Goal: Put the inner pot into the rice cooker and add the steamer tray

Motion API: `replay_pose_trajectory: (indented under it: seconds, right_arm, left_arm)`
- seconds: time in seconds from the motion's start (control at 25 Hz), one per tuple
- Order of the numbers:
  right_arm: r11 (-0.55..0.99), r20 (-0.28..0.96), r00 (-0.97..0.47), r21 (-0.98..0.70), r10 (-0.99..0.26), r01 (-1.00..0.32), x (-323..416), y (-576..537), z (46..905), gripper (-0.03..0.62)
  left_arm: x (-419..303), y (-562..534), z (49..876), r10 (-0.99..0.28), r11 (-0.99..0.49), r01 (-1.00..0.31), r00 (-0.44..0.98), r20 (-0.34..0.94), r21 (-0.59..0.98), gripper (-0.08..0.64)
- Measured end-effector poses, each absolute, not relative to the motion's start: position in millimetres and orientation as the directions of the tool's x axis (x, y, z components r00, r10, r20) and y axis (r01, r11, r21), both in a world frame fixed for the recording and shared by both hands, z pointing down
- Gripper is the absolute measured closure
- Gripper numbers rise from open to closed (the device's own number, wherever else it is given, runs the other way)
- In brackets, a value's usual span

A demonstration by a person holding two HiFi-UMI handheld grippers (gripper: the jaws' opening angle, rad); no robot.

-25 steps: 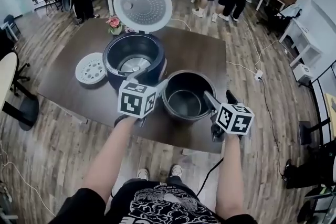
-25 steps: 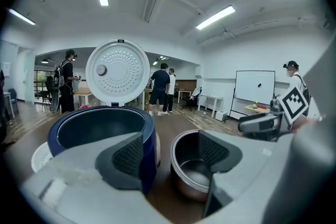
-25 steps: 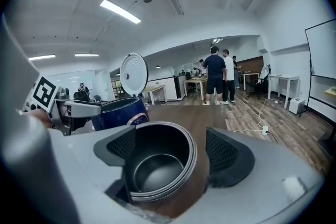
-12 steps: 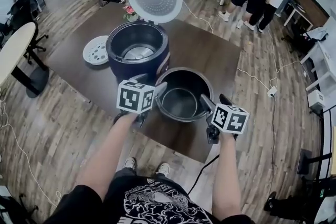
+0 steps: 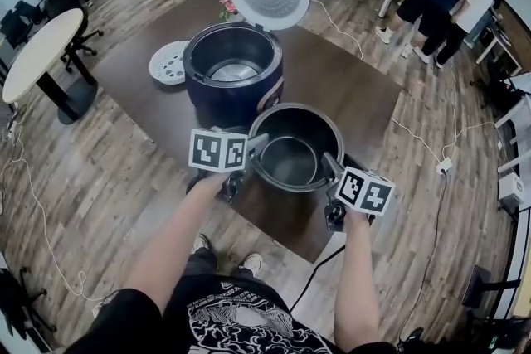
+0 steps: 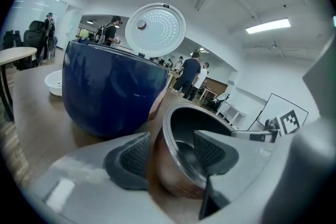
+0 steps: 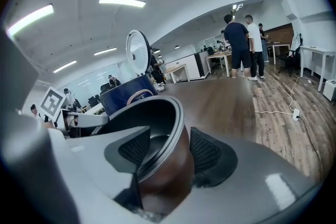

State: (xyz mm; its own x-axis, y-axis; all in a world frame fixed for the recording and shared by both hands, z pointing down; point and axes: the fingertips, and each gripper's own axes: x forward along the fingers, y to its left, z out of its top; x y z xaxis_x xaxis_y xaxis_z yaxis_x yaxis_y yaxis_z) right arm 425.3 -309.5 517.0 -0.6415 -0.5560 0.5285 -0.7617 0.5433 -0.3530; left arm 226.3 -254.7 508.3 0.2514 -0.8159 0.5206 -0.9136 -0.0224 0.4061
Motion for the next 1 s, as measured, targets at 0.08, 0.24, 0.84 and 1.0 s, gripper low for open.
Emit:
replay_pose_trajectory:
  seconds: [0.08, 0.24, 0.84, 1.0]
  right_arm:
    - [0.538, 0.534, -0.635, -0.35, -0.559, -0.767, 425.5, -310.0, 520.8, 0.382]
    - [0.519, 0.533, -0.619, -0.346, -0.577, -0.782, 425.0, -313.9, 522.6, 0.424]
    - [0.497, 0.53, -0.604, -0.348, -0.595, -0.795, 428.0, -313.4, 516.1, 0.471]
    - [0.507, 0.497, -0.606, -0.335, -0.62, -0.794, 429.1, -315.1, 495.8, 0.474]
  left_arm:
    - [228.5, -252.1, 513.2, -0.812, -0.009, -0.906, 0.254, 0.525, 0.423, 0.296]
    - [230.4, -251.8, 516.1, -0.811, 0.0, -0.9, 0.255, 0.527, 0.436, 0.334]
    - [234.2, -250.2, 509.9, -0.838, 0.024, -0.889, 0.231, 0.493, 0.458, 0.446]
    - [234.3, -253.1, 487.8, -0.863, -0.001, -0.895, 0.226, 0.451, 0.446, 0.451]
